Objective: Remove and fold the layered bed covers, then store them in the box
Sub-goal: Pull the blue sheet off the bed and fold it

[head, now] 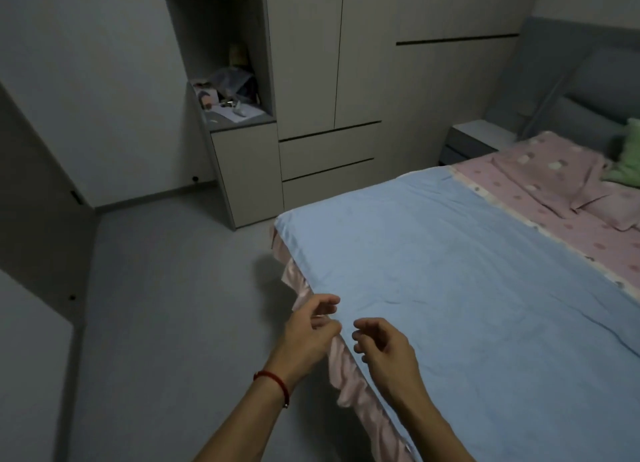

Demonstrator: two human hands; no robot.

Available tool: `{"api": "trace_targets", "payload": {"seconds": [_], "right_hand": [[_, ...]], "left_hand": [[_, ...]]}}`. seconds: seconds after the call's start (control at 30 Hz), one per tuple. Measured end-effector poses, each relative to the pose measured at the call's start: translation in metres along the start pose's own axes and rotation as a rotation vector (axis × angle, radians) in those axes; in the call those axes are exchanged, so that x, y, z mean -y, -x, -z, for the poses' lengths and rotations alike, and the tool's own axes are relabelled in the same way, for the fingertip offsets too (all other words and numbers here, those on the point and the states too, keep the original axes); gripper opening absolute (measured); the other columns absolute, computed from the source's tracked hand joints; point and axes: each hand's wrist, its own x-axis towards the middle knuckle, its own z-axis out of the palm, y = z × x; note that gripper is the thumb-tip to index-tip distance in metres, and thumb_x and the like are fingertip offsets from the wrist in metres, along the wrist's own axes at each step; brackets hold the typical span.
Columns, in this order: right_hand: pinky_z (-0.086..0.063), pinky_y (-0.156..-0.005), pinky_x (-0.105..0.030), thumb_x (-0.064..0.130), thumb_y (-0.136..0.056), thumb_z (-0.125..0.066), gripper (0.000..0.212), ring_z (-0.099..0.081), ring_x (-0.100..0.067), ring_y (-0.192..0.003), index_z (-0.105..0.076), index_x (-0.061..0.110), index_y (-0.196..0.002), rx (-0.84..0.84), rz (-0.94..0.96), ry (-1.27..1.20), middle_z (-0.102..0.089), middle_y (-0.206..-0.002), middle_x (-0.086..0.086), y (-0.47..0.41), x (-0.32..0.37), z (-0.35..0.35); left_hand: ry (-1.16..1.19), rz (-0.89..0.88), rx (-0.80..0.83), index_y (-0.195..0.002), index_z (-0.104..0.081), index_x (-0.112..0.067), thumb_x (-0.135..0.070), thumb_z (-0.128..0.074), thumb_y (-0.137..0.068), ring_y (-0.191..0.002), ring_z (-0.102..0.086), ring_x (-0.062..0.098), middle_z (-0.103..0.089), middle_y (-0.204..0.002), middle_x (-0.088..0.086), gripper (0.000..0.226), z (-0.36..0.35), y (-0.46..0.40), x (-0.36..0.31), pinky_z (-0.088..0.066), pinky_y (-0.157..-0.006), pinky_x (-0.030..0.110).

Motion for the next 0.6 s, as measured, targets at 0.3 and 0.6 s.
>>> {"api": "trace_targets", "payload": {"seconds": [0.3, 0.6], "right_hand": [[-0.06, -0.085, -0.035, 0.021, -0.096, -0.062, 0.014, -0.071, -0.012, -0.088, -0.068, 0.034, -0.099, -0.017, -0.037, -0.106, -0.073, -0.096, 0.011, -0.248, 0.085, -0.127], [-0.061, -0.085, -0.039, 0.013, -0.099, -0.056, 0.015, -0.073, -0.016, -0.081, -0.069, 0.022, -0.102, -0.089, -0.051, -0.083, -0.074, -0.096, 0.0, -0.448, 0.183, -0.249]], "left_hand": [[-0.166, 0.074, -0.109, -0.116, -0.063, -0.033, -0.023, -0.066, -0.092, -0.105, -0.062, 0.005, -0.065, -0.116, -0.01, 0.026, 0.14, -0.239, -0.024, -0.046, -0.066, 0.007], [-0.177, 0.008, -0.034, -0.109, -0.064, -0.032, -0.018, -0.063, -0.094, -0.101, -0.063, 0.003, -0.067, -0.108, -0.013, 0.02, 0.297, -0.46, -0.037, -0.049, -0.072, 0.007]]}}
